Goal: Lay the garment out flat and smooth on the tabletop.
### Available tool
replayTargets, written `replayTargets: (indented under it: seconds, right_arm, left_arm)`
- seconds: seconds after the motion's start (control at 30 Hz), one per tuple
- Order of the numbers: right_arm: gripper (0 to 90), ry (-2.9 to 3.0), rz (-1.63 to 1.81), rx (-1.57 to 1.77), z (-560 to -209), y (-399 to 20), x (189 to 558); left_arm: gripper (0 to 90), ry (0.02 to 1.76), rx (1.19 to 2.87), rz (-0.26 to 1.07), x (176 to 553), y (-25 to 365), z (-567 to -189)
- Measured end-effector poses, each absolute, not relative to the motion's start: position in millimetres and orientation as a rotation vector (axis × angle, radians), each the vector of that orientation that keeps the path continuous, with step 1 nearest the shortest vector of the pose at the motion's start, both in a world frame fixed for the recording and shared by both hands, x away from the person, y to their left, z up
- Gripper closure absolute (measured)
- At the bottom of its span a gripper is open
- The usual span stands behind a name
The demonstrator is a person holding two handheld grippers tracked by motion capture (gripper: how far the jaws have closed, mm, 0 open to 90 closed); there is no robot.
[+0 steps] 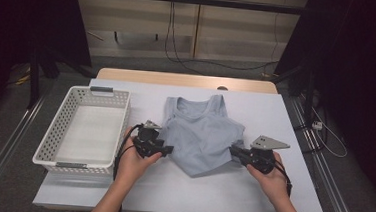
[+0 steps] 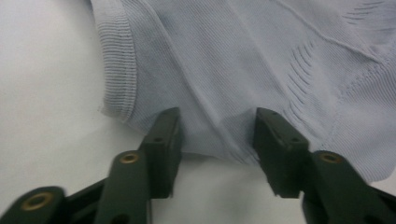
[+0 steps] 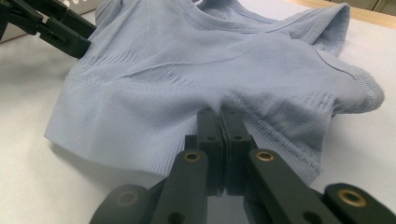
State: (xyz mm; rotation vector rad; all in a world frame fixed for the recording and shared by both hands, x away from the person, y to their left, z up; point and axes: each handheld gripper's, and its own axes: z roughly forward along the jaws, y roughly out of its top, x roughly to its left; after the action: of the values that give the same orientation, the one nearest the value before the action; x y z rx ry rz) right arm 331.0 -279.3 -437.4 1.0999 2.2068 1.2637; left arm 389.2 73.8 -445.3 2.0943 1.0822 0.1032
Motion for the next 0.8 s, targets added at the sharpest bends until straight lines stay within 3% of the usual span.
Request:
replayTargets:
  seconds: [0.1,0.17,0.37,0.8]
  right_arm:
    - [89.2,2.209,1.261,1.107,-441,-278,331]
    - [89.2,2.211,1.259,1.108,-441,-278,331]
    - [89.2,2.2,1.265,1.114,-441,-279,329]
    - [89.2,2.143,1.297,1.138,-434,-288,327]
  left_arm:
    - [70.6,1.076,2.139,0.094,389,68,-449]
    - [72.1,1.065,2.153,0.105,390,65,-449]
    - [88.4,1.082,2.142,0.06,394,64,-446]
    - [90.0,1.082,2.03,0.001,403,77,-403]
